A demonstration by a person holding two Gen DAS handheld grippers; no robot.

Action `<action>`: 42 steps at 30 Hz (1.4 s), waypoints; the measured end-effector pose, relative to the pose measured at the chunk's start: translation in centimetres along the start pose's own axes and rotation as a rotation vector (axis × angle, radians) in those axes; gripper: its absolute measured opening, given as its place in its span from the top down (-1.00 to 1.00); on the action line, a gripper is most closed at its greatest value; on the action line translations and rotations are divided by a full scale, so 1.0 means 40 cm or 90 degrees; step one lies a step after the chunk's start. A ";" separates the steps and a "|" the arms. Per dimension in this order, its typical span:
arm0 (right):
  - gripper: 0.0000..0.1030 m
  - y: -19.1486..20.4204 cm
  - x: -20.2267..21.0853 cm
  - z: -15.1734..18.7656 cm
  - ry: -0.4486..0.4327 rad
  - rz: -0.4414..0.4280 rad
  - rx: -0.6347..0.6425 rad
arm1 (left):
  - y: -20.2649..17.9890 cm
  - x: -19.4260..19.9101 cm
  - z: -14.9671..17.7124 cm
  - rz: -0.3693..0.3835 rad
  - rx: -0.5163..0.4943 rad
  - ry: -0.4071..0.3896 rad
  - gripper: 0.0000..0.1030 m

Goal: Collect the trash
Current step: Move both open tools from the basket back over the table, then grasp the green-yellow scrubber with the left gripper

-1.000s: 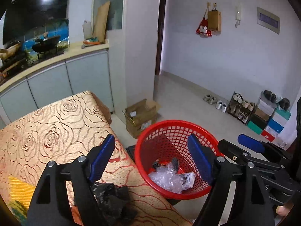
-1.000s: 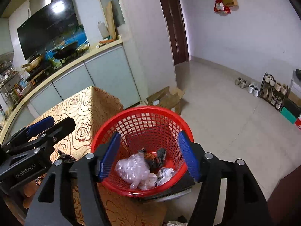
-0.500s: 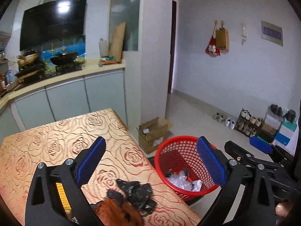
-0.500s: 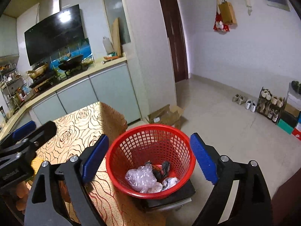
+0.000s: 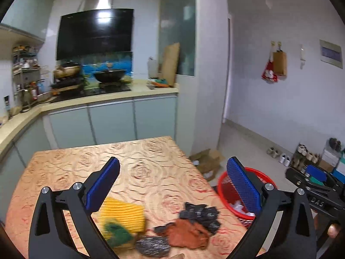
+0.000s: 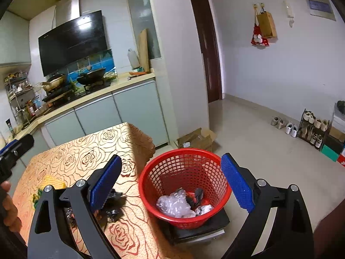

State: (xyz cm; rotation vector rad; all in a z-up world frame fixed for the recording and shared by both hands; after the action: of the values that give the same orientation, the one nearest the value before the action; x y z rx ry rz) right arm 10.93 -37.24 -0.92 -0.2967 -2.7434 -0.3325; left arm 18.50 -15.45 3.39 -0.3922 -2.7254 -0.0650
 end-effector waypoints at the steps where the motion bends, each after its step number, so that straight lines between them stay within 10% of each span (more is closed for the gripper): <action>1: -0.88 0.008 0.004 0.002 -0.001 -0.007 0.000 | 0.024 0.012 -0.003 -0.013 0.006 -0.004 -0.86; 16: -0.88 0.122 0.006 0.015 0.011 -0.056 0.037 | 0.382 0.127 0.062 -0.168 0.084 0.016 -0.86; 35: -0.88 0.148 -0.030 0.045 0.046 -0.063 0.054 | 0.278 0.005 0.246 -0.054 0.038 0.131 -0.84; 42: -0.88 0.137 -0.057 0.055 0.058 -0.059 0.048 | 0.272 -0.044 0.270 -0.044 0.032 0.161 -0.39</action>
State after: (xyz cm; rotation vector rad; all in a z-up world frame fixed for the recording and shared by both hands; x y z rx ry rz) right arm 13.65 -31.82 -2.75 -0.1312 -2.6768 -0.2592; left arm 19.13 -4.38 -7.37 -0.2558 -2.4844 -0.0611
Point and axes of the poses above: each gripper's, at about its wrist camera, not at the fingertips, and x roughly against the way its jaws point, y to its left, z to its underside, the point moved 9 cm from there along -x, roughly the way its jaws point, and after that the axes turned 2 degrees about -z, right-handed, at the moved point
